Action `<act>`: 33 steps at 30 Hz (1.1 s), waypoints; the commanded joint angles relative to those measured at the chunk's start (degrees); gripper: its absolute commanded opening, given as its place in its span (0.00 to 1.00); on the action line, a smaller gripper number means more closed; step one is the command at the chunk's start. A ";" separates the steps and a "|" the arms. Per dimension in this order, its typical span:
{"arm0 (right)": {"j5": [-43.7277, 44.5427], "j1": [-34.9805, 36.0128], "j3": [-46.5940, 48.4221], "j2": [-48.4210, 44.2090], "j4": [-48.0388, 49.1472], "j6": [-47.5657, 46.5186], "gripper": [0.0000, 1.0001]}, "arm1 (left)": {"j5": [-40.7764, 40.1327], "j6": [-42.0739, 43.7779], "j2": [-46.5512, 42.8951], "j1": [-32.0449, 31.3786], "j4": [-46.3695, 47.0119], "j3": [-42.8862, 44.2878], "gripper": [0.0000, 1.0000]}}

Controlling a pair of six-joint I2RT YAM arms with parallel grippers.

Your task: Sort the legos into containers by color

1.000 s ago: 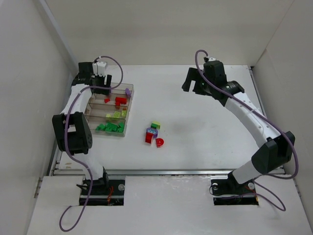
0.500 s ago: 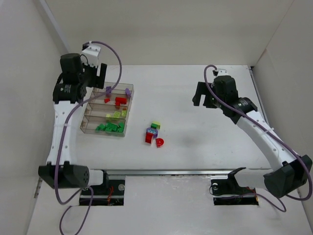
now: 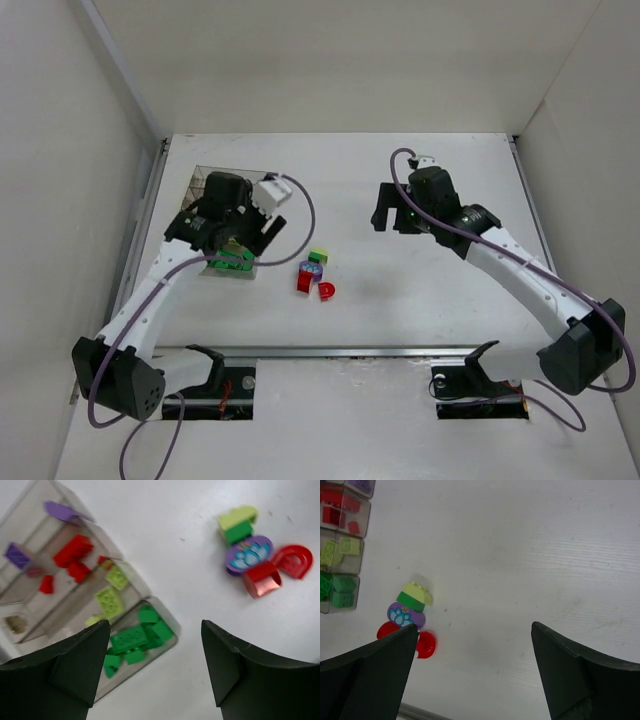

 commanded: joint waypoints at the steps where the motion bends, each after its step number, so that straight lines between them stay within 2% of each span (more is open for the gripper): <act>1: -1.10 1.16 -0.92 -0.98 3.97 2.92 1.00 | 3.64 2.01 -3.54 -4.72 -0.96 -6.18 0.70; 5: -1.81 4.14 -0.92 2.96 5.28 -0.15 1.00 | 6.99 0.62 -3.37 -9.13 0.10 -9.81 0.71; 8: -1.81 4.68 0.92 7.70 4.77 -0.16 1.00 | 7.61 -1.32 -0.47 -13.07 2.02 -9.81 0.78; 9: -2.51 4.68 1.62 8.68 4.76 0.71 1.00 | 7.61 -3.24 0.67 -14.14 2.55 -9.81 0.83; 10: -3.91 4.68 1.62 9.30 5.46 1.50 1.00 | 7.61 -4.82 1.98 -15.28 3.60 -9.81 0.96; 11: -4.70 4.68 1.62 9.83 6.34 2.03 1.00 | 6.74 -6.32 5.22 -16.16 3.61 -9.03 1.00; 15: -6.82 4.68 1.10 10.36 9.68 3.53 1.00 | 4.27 -13.71 14.38 -19.07 3.61 -5.78 1.00; 18: -6.21 4.68 1.10 10.36 9.08 3.53 1.00 | 2.26 -14.95 16.49 -20.12 6.42 -5.07 1.00; 23: -3.23 4.68 -0.92 8.17 7.84 4.24 1.00 | -5.82 -17.50 20.36 -20.74 9.32 -7.61 1.00; 26: -3.22 4.68 -2.24 6.85 9.77 5.37 1.00 | -6.98 -18.02 22.39 -20.74 10.03 -7.61 0.91; 27: -3.22 4.68 -2.24 6.85 9.77 5.38 1.00 | -6.46 -18.02 23.00 -20.74 10.03 -7.61 0.79; 31: -3.22 4.68 -2.24 6.32 9.77 5.38 1.00 | -3.99 -17.50 21.51 -20.74 10.03 -8.40 0.50; 33: -3.22 4.68 -2.24 6.32 9.77 5.38 1.00 | -3.99 -17.50 19.58 -20.74 10.03 -10.86 0.48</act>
